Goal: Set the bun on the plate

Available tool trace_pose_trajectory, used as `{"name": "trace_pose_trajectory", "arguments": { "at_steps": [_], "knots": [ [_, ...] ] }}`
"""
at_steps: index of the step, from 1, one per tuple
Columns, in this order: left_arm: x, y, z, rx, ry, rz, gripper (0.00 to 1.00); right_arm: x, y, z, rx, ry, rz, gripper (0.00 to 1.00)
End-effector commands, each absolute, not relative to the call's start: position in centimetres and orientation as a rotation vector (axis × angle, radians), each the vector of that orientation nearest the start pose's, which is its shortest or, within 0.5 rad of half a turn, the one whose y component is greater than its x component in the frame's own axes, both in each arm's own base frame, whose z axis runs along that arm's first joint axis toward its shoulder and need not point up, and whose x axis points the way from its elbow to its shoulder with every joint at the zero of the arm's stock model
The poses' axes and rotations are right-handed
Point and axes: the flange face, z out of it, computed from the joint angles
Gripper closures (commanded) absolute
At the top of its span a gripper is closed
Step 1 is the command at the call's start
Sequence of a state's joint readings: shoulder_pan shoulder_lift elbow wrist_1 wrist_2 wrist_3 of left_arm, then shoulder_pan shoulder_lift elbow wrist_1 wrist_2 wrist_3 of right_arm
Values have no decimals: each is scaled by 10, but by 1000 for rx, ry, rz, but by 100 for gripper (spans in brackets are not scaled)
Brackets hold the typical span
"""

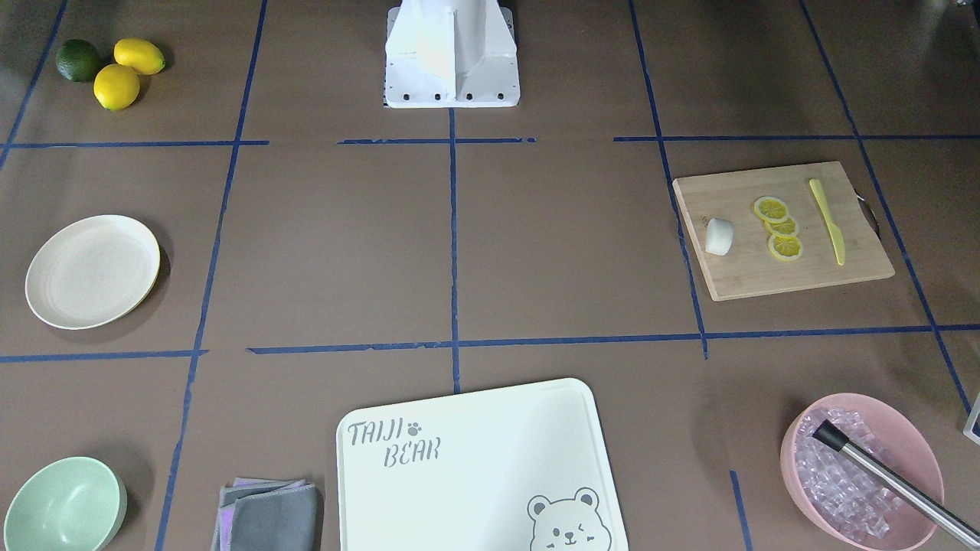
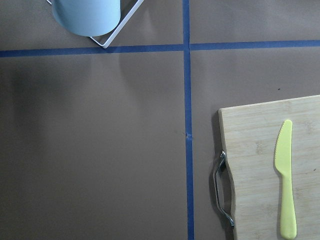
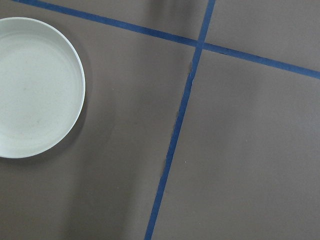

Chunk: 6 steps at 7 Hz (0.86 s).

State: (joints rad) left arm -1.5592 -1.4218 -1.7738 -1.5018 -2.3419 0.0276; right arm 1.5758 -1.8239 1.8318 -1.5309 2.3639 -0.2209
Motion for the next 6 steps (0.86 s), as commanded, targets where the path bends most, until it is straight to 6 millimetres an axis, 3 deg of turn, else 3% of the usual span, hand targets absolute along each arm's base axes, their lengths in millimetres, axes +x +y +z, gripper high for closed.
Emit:
{"name": "trace_pose_trajectory", "arguments": {
  "at_steps": [1, 2, 3, 6],
  "knots": [
    [-58, -424, 634, -9, 770, 33, 0, 64, -388, 636, 134, -785, -227, 0],
    [-57, -423, 635, -13, 772, 34, 0, 60, -388, 638, 122, -788, -223, 0],
    [-57, -421, 637, -17, 772, 32, 0, 42, -390, 636, 84, -816, -202, 0],
    [-57, -421, 641, -24, 772, 29, 0, -29, -400, 628, 54, -839, -176, 0]
  ]
}}
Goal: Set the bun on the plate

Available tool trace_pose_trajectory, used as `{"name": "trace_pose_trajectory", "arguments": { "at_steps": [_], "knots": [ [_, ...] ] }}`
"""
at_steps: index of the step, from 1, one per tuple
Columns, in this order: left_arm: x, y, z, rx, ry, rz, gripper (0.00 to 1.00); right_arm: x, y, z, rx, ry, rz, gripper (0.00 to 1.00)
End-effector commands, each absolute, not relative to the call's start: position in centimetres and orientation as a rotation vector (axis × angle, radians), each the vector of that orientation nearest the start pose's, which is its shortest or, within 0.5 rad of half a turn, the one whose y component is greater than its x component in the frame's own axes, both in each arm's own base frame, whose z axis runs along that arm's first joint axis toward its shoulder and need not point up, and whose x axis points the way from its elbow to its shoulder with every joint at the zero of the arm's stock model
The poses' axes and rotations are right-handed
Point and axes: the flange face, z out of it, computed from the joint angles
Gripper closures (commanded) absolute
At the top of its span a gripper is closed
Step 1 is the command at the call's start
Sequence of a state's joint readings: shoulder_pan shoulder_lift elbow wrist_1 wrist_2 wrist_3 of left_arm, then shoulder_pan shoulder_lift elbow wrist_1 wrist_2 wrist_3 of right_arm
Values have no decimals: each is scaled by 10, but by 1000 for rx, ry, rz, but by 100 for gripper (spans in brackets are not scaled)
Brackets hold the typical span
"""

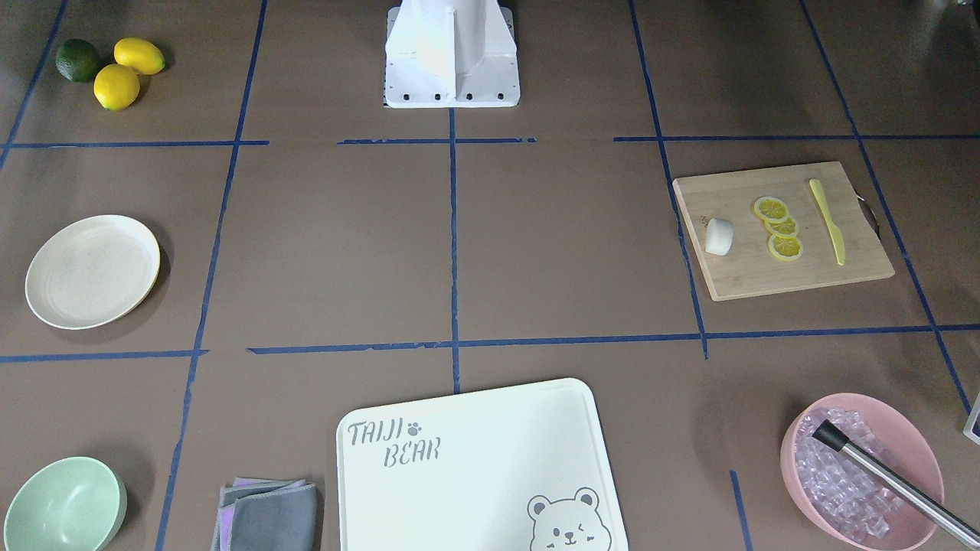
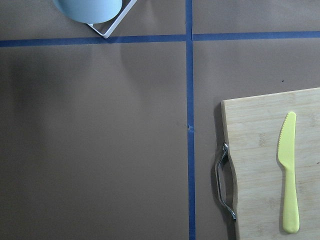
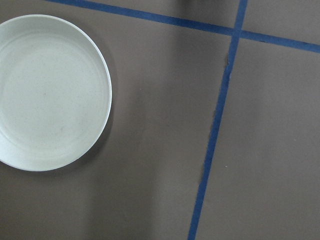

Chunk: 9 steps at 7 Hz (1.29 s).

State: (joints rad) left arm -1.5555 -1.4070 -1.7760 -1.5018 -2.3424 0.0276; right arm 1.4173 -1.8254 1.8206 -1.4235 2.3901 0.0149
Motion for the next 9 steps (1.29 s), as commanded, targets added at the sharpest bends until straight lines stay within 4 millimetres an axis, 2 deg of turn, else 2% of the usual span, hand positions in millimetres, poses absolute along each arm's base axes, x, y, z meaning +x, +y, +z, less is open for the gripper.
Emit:
{"name": "trace_pose_trajectory", "arguments": {
  "at_steps": [1, 4, 5, 6, 7, 8, 9],
  "knots": [
    [-57, -421, 642, -26, 773, 28, 0, -49, -401, 644, 69, -853, -162, 0],
    [-57, -421, 643, -29, 772, 27, 0, -87, -392, 677, 118, -930, -35, 0],
    [-57, -421, 643, -29, 773, 27, 0, -94, -400, 682, 126, -926, -15, 1],
    [-57, -420, 644, -31, 773, 25, 0, -104, -411, 678, 118, -908, 42, 3],
    [-57, -420, 643, -29, 775, 27, 0, -123, -416, 678, 121, -882, 38, 3],
    [-57, -411, 643, -32, 776, 26, 0, -142, -423, 671, 124, -876, 30, 3],
    [-57, -411, 643, -31, 776, 25, 0, -167, -423, 668, 121, -857, 19, 2]
  ]
}}
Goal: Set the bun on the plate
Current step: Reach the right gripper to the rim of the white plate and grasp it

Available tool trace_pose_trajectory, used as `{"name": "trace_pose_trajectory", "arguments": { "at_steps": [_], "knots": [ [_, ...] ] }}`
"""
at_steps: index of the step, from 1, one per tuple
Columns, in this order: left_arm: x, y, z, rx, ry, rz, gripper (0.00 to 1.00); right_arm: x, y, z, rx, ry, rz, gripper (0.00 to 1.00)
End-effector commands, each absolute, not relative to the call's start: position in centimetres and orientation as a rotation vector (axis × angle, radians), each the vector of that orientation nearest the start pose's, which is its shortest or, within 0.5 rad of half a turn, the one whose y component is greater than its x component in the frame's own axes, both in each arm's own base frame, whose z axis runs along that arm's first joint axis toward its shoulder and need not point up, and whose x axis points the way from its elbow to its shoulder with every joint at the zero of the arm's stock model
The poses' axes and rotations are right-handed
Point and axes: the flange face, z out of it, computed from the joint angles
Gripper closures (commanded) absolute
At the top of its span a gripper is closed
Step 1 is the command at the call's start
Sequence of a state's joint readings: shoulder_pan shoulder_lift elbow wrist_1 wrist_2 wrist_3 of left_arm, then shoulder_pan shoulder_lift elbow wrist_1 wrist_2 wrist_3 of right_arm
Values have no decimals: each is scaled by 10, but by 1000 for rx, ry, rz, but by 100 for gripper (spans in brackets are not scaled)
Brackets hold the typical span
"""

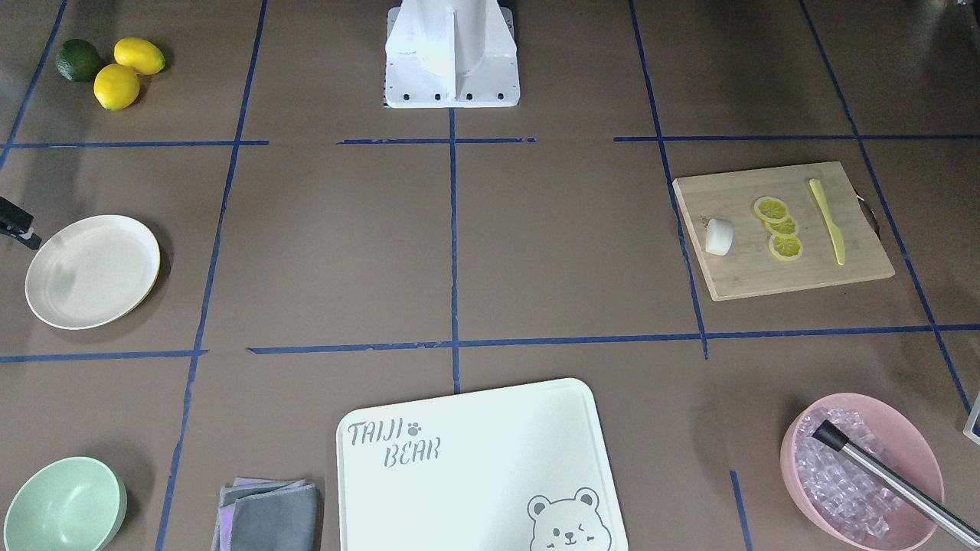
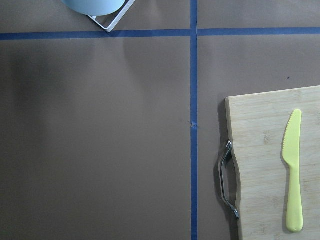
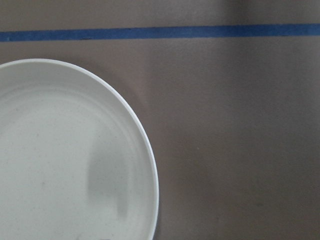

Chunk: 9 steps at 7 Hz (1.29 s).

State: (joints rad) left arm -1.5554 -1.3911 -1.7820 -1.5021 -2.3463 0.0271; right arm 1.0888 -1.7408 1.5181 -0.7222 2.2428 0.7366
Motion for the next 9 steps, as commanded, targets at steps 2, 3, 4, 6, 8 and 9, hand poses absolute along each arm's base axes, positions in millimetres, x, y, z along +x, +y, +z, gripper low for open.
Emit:
{"name": "trace_pose_trajectory", "arguments": {
  "at_steps": [2, 3, 4, 6, 8, 9],
  "knots": [
    [-56, -412, 642, -26, 778, 30, 0, -182, -417, 681, 127, -826, 12, 10],
    [-56, -412, 642, -25, 778, 30, 0, -179, -413, 678, 129, -858, 58, 52],
    [-56, -412, 642, -25, 778, 30, 0, -180, -413, 670, 131, -886, 76, 77],
    [-56, -412, 642, -25, 778, 30, 0, -181, -408, 656, 99, -945, 49, 83],
    [-56, -412, 643, -26, 779, 30, 0, -182, -410, 645, 107, -960, 47, 99],
    [-56, -412, 644, -28, 779, 29, 0, -183, -411, 634, 109, -975, 65, 100]
  ]
}}
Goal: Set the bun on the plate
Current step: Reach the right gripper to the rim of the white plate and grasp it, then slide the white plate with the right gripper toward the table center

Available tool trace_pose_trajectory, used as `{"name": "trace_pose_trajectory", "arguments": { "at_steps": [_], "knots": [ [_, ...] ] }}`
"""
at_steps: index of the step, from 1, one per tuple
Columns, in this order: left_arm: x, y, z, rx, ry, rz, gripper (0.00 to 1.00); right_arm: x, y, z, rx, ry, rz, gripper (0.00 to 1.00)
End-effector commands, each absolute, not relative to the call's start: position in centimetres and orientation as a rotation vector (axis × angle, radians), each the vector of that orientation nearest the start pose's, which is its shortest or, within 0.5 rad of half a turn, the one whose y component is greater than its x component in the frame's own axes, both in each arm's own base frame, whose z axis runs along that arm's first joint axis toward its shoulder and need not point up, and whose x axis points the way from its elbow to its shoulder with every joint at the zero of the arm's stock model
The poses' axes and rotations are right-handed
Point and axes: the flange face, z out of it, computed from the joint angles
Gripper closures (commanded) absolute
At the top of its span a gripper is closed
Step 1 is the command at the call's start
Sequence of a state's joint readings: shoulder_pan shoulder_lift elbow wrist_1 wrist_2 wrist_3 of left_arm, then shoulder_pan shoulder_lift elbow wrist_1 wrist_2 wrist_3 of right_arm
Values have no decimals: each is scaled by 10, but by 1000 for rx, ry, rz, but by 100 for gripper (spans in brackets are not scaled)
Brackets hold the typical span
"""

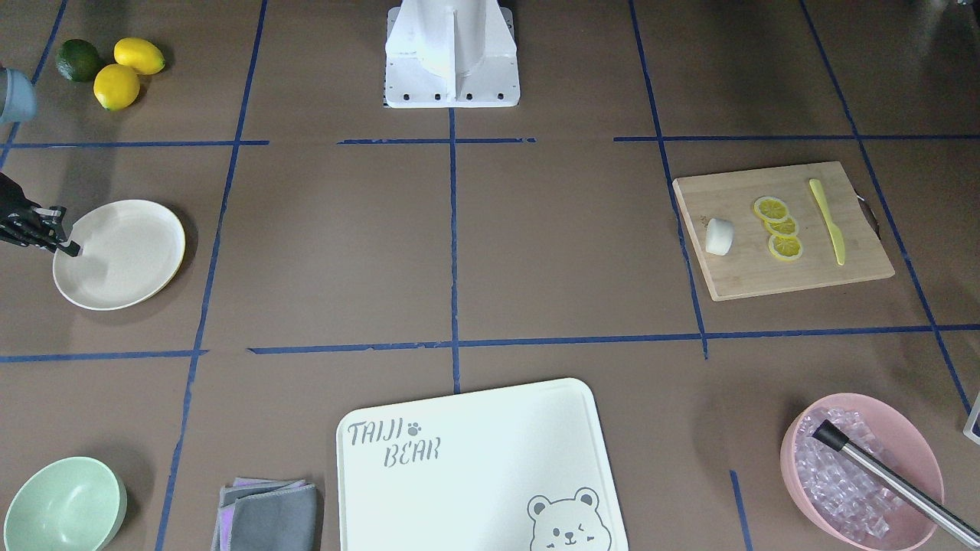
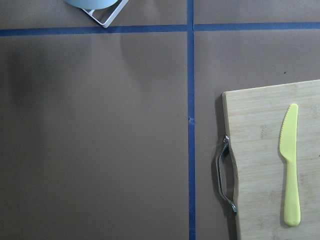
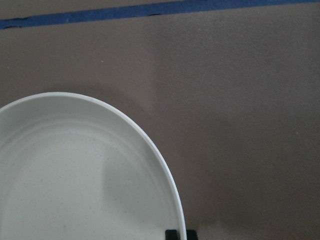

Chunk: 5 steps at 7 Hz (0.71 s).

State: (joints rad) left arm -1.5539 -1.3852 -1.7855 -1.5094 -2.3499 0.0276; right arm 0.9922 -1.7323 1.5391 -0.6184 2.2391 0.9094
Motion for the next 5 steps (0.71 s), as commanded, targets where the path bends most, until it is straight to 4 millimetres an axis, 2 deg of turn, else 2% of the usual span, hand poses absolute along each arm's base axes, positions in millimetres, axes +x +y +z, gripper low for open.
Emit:
{"name": "trace_pose_trajectory", "arguments": {
  "at_steps": [1, 2, 3, 4, 5],
  "knots": [
    [-56, -412, 643, -27, 779, 28, 0, -185, -412, 609, 133, -1008, 55, 100],
    [-56, -412, 643, -27, 779, 28, 0, -195, -422, 574, 178, -1049, 21, 100],
    [-56, -412, 644, -28, 779, 30, 0, -217, -445, 533, 236, -1102, -24, 100],
    [-56, -412, 643, -26, 779, 30, 0, -257, -456, 490, 266, -1151, -81, 100],
    [-56, -412, 643, -26, 779, 30, 0, -311, -461, 445, 221, -1211, -47, 100]
  ]
}}
